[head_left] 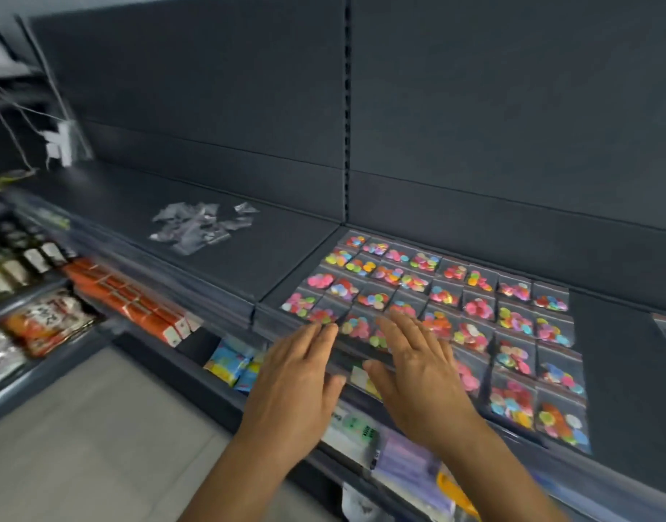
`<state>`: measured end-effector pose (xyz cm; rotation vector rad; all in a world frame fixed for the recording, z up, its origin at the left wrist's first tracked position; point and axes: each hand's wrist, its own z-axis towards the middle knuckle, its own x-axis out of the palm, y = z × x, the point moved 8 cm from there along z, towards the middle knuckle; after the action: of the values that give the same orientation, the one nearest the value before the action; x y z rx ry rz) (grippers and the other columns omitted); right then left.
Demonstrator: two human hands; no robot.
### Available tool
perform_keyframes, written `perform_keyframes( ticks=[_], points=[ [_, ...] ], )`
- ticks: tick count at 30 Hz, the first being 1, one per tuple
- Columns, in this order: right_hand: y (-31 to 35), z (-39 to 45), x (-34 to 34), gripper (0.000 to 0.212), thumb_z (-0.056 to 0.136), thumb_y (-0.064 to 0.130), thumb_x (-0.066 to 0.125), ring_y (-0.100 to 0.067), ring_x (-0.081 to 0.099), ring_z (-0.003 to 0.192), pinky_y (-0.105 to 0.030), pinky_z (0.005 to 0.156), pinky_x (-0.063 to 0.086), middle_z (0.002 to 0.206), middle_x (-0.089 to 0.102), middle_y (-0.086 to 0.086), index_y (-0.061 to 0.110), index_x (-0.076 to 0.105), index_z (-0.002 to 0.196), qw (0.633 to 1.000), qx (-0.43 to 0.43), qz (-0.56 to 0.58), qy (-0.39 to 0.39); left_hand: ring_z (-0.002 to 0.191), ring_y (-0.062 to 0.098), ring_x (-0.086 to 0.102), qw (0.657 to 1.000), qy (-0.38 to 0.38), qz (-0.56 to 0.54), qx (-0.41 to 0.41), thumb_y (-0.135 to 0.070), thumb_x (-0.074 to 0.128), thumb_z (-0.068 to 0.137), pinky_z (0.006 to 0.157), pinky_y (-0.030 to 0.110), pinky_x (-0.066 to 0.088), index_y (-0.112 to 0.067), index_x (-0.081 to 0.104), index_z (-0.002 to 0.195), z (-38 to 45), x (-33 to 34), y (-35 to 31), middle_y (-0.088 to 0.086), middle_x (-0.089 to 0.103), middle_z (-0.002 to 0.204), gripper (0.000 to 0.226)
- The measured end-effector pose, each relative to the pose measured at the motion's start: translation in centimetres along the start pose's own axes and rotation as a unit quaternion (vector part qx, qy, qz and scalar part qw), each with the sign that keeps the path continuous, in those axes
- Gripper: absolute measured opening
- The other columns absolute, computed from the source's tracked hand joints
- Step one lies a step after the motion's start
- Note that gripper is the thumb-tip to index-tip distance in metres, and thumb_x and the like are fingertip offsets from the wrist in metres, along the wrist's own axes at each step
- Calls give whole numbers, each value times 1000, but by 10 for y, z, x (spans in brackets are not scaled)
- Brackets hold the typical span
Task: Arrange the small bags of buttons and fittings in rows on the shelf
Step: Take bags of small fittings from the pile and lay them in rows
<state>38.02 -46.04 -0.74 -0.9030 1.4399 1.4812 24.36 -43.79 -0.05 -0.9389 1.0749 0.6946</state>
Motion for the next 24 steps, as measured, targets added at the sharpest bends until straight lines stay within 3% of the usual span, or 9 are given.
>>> perform_keyframes(
  ticks=[12, 24],
  points=[
    [142, 98, 66, 62, 97, 49, 31, -12, 1, 146, -35, 117, 1, 159, 2, 9, 27, 9, 151, 993, -99, -12, 59, 141, 11, 18, 995, -53, 17, -85, -40, 42, 97, 115, 27, 14, -27, 14, 151, 10, -46, 170, -6, 20, 156, 62],
    [211, 276, 107, 61, 97, 45, 36, -13, 6, 145, -36, 117, 6, 158, 10, 6, 25, 13, 150, 987, -142, 4, 70, 139, 14, 24, 992, -45, 37, -109, -41, 41, 98, 114, 26, 18, -24, 16, 151, 138, -63, 297, -5, 26, 153, 61]
  ],
)
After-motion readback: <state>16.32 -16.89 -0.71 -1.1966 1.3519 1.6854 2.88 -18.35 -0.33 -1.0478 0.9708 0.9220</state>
